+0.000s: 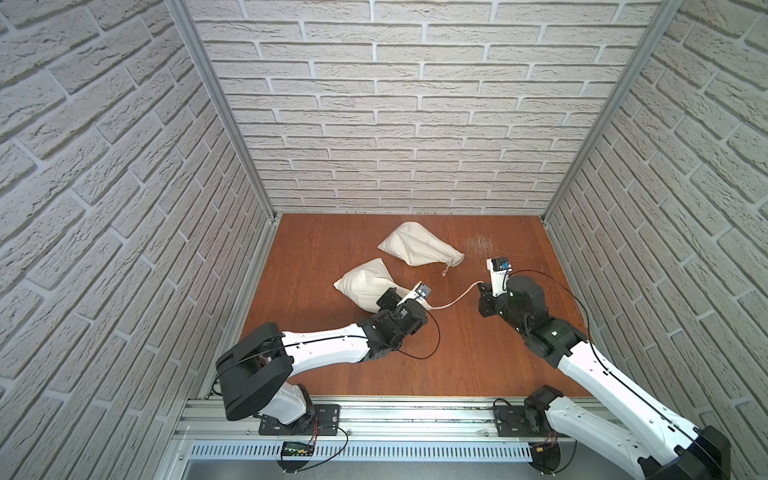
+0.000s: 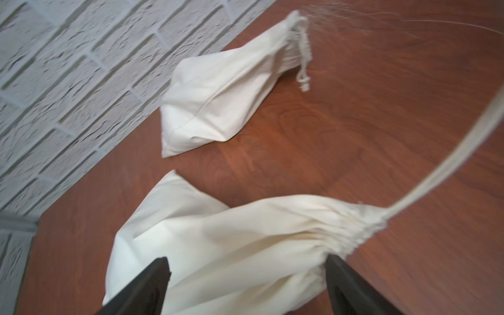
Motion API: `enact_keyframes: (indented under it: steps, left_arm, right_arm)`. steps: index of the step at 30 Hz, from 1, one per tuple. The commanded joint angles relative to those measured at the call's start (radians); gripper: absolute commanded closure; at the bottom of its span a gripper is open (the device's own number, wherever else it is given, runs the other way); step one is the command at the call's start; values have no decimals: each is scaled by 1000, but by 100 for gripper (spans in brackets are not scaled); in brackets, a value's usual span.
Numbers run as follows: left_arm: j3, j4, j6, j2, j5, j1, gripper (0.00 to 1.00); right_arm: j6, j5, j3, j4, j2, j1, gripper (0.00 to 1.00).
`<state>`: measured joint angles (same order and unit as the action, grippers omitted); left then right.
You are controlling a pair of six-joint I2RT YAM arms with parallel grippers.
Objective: Close the soil bag
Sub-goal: Frap the soil bag at the center of the board, then place the soil bag at the center of the board.
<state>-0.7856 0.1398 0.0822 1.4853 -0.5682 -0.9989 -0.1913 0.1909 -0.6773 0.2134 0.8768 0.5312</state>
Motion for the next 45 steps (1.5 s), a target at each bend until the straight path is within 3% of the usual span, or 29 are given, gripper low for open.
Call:
enact_keyframes:
  steps: [1,6,9,11,15,18,20,23,27,29,36,42,45]
  left_arm:
    - [-62,85,227,43,241,-4,7]
    - [-176,-29,314,139,334,-3,9]
    - [-216,-48,327,187,342,10,16]
    - [-228,-62,324,210,335,27,30]
    - [-181,-60,259,185,278,70,69]
    - [-115,-70,173,137,208,121,81]
    - [-99,-111,84,139,74,159,82]
    - [-119,-280,-152,175,-167,229,87]
    - [-66,-422,-443,147,-258,303,86]
    - [-48,-498,-576,120,-269,331,86]
    - [1,-597,-808,59,-230,489,84]
    - [92,-483,-825,-14,-107,666,82]
    - [89,-467,-781,-42,-119,683,80]
  right_arm:
    - [4,21,-14,8,-26,3,97]
    - [8,31,-13,30,-54,4,97]
    - [9,38,-16,42,-70,4,97]
    - [14,46,-20,54,-79,4,97]
    - [25,111,-24,84,-106,2,97]
    - [30,179,-20,95,-114,-2,97]
    - [24,200,-15,87,-112,-12,97]
    - [11,195,-13,89,-112,-38,97]
    - [6,157,3,66,-114,-49,97]
    - [8,139,-8,66,-84,-49,97]
    - [-26,9,-3,-43,138,-13,97]
    - [-46,-74,21,-226,359,98,97]
    - [-20,-104,-13,-259,461,144,97]
